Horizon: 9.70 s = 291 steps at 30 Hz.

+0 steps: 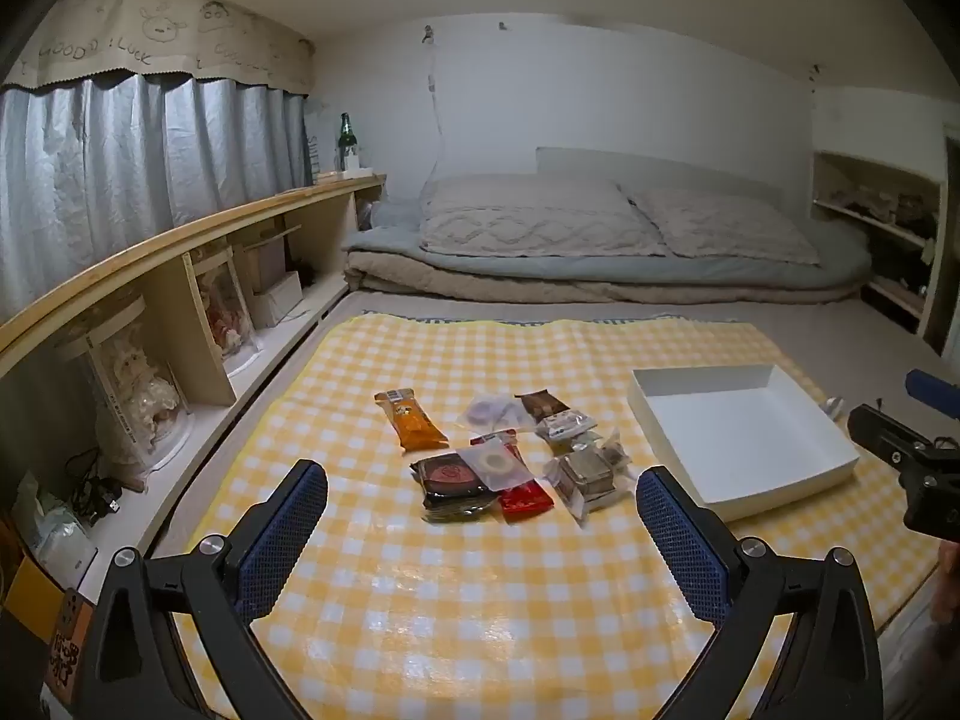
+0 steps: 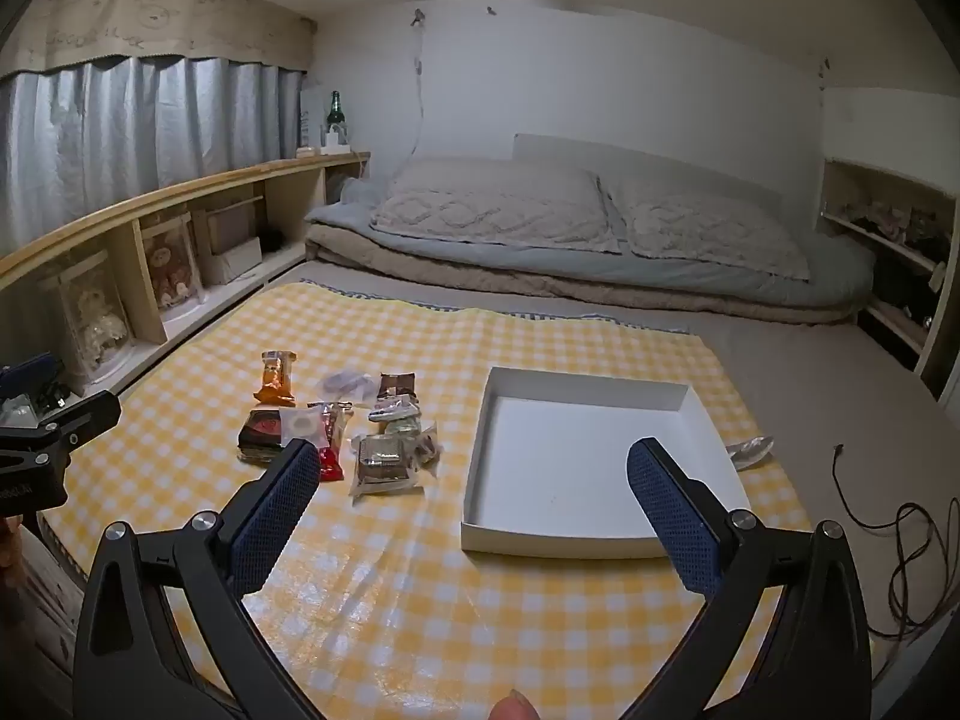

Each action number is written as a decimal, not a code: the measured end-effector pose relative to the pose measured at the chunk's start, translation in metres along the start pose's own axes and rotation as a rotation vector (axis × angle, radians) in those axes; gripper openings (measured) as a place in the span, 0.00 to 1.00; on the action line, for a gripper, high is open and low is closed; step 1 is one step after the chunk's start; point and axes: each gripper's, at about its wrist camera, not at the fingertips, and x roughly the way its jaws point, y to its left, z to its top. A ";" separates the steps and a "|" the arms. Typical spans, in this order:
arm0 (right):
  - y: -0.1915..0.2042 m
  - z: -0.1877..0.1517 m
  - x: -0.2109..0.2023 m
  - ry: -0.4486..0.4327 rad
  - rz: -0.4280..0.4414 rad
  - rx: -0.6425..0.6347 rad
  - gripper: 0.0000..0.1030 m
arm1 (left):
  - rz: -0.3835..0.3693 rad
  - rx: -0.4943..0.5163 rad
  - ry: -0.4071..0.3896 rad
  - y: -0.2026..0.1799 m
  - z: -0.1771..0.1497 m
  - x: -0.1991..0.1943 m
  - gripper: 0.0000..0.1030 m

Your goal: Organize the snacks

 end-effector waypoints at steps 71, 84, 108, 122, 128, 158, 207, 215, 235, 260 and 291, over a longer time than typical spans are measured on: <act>0.001 0.002 -0.006 -0.011 0.001 0.000 1.00 | -0.028 0.010 0.005 -0.014 -0.002 0.011 1.00; 0.002 0.003 -0.005 -0.011 0.001 -0.001 1.00 | -0.030 0.009 0.002 -0.016 0.000 0.011 1.00; -0.003 0.025 0.003 -0.027 0.098 0.014 1.00 | -0.012 0.010 -0.011 -0.013 0.019 0.015 1.00; 0.010 0.082 0.057 -0.089 0.103 -0.056 1.00 | 0.033 0.060 -0.064 -0.016 0.072 0.063 1.00; 0.014 0.089 0.098 -0.055 0.085 -0.068 1.00 | 0.042 0.016 0.004 -0.010 0.093 0.120 1.00; 0.038 0.005 0.310 0.656 0.377 0.076 0.69 | -0.109 -0.312 0.635 0.038 0.115 0.410 0.83; 0.084 -0.050 0.328 0.876 0.322 -0.002 0.54 | 0.123 -0.171 0.807 0.000 0.066 0.487 0.51; 0.084 -0.046 0.331 0.847 0.315 -0.021 0.51 | 0.098 -0.193 0.803 0.014 0.072 0.473 0.49; 0.043 0.046 0.263 0.439 0.271 0.018 0.51 | 0.005 -0.178 0.474 0.035 0.134 0.343 0.48; -0.079 0.052 0.197 0.281 0.088 0.127 0.51 | -0.159 -0.081 0.352 -0.048 0.146 0.284 0.48; -0.194 -0.021 0.213 0.518 -0.040 0.205 0.52 | -0.362 -0.047 0.661 -0.212 0.076 0.408 0.48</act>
